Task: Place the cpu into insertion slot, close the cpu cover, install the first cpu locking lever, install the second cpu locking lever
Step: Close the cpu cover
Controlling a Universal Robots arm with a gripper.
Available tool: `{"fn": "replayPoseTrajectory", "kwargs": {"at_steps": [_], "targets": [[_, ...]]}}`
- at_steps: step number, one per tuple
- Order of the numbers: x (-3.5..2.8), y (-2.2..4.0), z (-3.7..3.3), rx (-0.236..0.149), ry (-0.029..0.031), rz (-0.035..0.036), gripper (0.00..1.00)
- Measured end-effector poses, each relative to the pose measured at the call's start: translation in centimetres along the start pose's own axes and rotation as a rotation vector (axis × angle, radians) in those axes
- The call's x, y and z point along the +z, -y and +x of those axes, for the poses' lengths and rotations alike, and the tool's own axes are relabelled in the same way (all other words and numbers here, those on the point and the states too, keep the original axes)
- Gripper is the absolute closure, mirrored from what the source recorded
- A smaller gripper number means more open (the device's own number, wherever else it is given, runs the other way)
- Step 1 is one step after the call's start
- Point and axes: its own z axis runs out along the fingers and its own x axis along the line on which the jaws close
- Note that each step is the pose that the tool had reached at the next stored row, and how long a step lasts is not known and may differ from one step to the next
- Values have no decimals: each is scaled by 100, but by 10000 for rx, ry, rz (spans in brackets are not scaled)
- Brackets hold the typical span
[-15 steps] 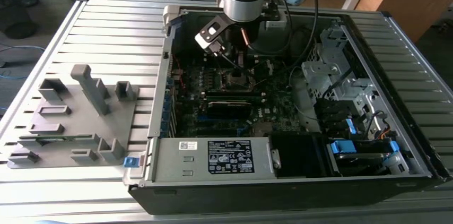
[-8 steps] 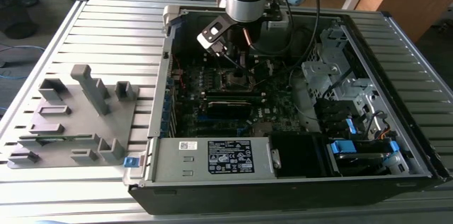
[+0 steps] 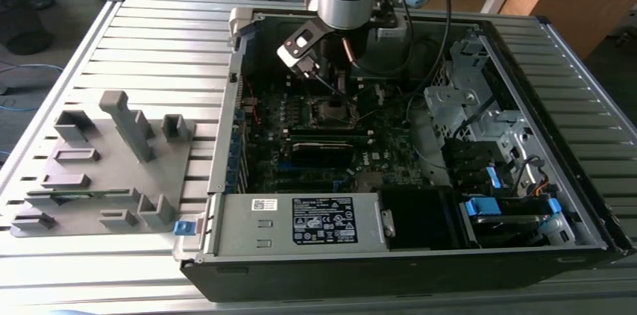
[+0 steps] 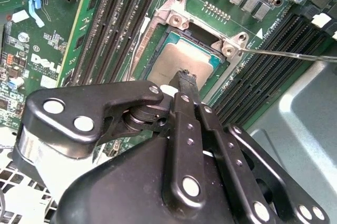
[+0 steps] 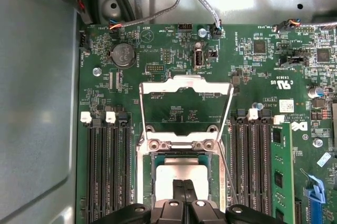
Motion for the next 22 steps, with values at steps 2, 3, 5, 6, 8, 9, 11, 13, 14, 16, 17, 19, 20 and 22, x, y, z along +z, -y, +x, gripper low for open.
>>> {"fn": "replayPoseTrajectory", "kwargs": {"at_steps": [2,3,5,6,8,9,11,13,14,16,17,19,20,22], "targets": [[-22,-1,-1,0,1,0,89],[-23,-1,-1,0,1,1,89],[-23,-1,-1,0,1,0,89],[-26,-1,-1,0,3,2,89],[-33,-1,-1,0,4,2,89],[-38,-2,-1,0,1,1,89],[-48,-2,-1,0,2,1,89],[-49,-3,-1,0,-1,-1,89],[-50,-3,-1,0,-1,-1,89],[-52,-3,-1,0,0,0,89],[-53,-3,-1,0,1,0,89],[-59,-3,-2,0,5,4,89],[-65,-3,-2,0,5,3,89],[-78,-4,-2,1,2,1,89]]}}
